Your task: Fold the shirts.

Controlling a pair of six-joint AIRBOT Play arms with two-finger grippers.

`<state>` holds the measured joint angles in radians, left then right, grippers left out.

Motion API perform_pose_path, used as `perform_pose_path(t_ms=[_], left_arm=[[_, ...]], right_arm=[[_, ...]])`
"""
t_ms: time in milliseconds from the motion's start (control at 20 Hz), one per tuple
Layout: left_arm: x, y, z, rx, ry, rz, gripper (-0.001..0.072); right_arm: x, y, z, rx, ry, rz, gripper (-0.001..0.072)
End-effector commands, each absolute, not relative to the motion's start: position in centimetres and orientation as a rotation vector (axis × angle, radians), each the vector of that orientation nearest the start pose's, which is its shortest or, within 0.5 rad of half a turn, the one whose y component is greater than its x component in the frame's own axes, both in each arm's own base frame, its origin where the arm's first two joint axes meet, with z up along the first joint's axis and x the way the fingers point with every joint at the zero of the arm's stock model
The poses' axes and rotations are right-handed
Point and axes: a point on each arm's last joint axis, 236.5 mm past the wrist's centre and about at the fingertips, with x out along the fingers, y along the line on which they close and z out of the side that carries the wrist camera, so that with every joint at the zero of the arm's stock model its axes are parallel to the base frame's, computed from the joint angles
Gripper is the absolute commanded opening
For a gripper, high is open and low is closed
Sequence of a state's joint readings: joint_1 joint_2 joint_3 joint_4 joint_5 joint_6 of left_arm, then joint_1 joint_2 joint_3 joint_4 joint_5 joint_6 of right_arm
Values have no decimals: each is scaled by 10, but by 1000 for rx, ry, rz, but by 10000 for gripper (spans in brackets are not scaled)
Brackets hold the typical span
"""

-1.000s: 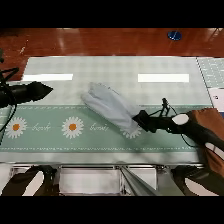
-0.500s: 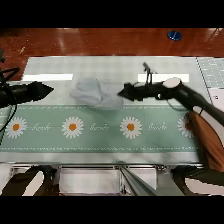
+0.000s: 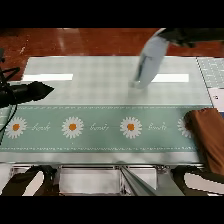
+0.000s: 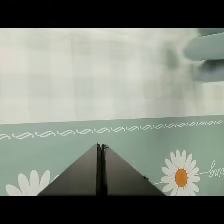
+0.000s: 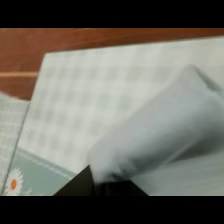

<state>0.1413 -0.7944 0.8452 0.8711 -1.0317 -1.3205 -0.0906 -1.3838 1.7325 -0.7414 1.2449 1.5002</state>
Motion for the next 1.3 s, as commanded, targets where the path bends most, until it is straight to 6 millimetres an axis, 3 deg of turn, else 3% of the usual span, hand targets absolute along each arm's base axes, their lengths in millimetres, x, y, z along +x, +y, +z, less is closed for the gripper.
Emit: perform_pose_path(t_ms=[0,150,300,450,550,650,750,800,850,900,1050,1100,1150,1200,1250], left_arm=[[336,-82,119,-453,817,-343,22],[339,-81,121,-454,804,-336,22],[341,-81,123,-462,793,-335,22],[343,-86,130,-500,776,-353,22],[343,-88,131,-510,773,-359,22],[343,-88,131,-511,773,-360,22],[343,-88,131,-510,774,-360,22],[343,-88,131,-503,773,-361,22],[343,-88,129,-480,770,-370,22],[345,-88,127,-459,771,-377,22],[358,-82,116,-471,778,-351,22],[365,-78,115,-474,769,-337,22],[375,-76,120,-474,756,-332,22],[386,-76,131,-472,738,-339,22],[401,-77,150,-452,703,-354,22]], right_arm=[[422,34,272,565,804,386,23],[374,-42,265,549,867,159,22],[316,-99,248,562,971,-53,22],[238,-148,211,621,1101,-331,22],[170,-180,186,699,1140,-616,22],[101,-194,161,805,1182,-901,23],[39,-190,140,870,1241,-1167,28],[20,-185,132,887,1269,-1262,133],[16,-179,122,903,1297,-1261,354],[21,-174,112,917,1323,-1213,414],[39,-187,108,847,1302,-1164,410],[60,-198,114,807,1247,-1114,387],[95,-205,122,782,1166,-1016,239],[148,-205,138,751,1064,-840,25],[208,-194,160,736,942,-644,24]])
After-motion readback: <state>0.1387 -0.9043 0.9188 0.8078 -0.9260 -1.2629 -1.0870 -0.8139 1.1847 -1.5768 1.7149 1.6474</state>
